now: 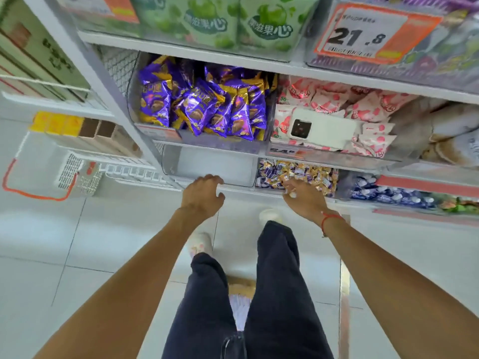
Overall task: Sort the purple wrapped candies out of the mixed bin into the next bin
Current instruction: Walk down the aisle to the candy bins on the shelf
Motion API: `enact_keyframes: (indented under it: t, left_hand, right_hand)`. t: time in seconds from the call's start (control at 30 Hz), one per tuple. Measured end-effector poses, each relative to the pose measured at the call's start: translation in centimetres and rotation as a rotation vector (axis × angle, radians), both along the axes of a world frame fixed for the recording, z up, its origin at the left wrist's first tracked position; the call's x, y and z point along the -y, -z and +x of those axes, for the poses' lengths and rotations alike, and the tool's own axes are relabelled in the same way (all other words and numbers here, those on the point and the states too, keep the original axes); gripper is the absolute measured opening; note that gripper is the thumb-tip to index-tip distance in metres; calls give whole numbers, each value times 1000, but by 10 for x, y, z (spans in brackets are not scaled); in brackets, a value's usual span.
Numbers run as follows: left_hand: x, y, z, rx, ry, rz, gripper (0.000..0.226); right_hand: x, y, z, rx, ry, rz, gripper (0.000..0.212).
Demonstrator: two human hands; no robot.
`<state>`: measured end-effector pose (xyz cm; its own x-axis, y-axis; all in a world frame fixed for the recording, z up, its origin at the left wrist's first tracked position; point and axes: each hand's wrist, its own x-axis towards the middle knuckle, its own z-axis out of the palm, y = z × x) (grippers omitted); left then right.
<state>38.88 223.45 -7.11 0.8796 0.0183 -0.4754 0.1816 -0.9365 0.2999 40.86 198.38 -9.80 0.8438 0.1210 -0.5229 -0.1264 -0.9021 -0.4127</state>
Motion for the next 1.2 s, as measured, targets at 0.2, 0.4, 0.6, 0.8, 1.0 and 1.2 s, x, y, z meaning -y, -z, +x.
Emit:
enact_keyframes:
  t: [0.2,0.4,0.6,0.8,1.0,1.2]
  left_hand:
    - [-14,21,12,2,111,15,40]
    - [16,81,17,41,94,-5,42]
    - [40,188,21,219,143,-28,52]
    - [37,299,29,518,225,-15,51]
    - [40,350,35,958,201,-23,31]
    - [38,366,42,1133,205,-40,32]
  right_hand:
    - [12,10,-21,-5,172,-127,34]
    - [56,60,-16,-4,196,-170,37]
    - [68,152,-11,202,-34,-146,46]
    - [63,251,-3,749,-177,-75,31]
    - [57,309,11,1141,-103,22,22]
    - [56,320,20,1263,-25,155,26]
